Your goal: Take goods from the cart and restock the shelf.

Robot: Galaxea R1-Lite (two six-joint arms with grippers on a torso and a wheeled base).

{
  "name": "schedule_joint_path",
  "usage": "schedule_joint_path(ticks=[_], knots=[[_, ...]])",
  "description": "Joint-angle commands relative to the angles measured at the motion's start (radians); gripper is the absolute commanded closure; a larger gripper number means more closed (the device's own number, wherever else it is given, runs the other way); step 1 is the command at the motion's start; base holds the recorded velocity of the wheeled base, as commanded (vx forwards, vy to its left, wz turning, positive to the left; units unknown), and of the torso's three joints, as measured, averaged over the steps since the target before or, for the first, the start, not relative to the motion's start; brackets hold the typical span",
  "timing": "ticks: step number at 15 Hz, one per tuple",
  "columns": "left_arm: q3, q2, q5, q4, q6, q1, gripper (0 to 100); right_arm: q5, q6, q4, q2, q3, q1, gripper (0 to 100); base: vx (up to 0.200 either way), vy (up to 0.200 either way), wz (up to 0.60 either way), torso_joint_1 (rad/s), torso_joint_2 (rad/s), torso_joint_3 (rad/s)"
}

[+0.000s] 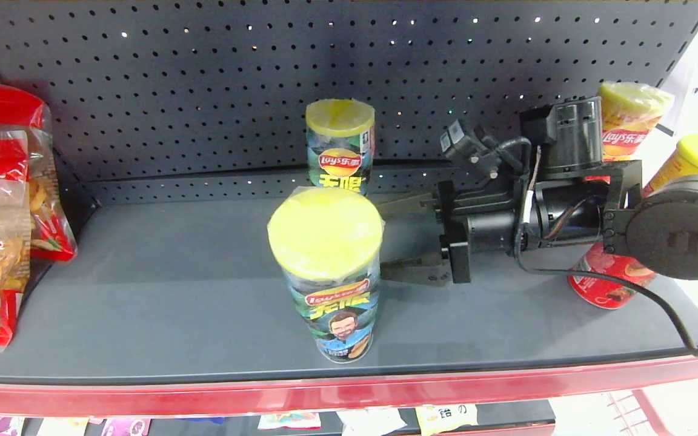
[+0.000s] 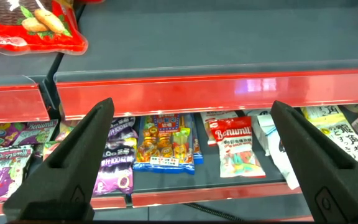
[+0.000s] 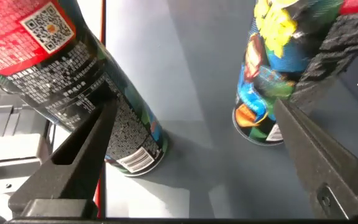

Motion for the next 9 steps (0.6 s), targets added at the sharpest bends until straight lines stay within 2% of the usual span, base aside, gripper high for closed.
schedule_joint_path(ticks=[1,9], knots=[[0.000,0.001,0.000,0.000,-0.001,0.001,0,0.000,-0.001,-0.001,-0.006,0.007,0.001,0,0.000,0.000,0.00,0.000,0.00,0.000],[0.001,0.001,0.000,0.000,-0.001,0.001,0,-0.003,-0.002,-0.001,0.004,0.005,-0.020,0,0.000,0.000,0.00,0.000,0.00,0.000]])
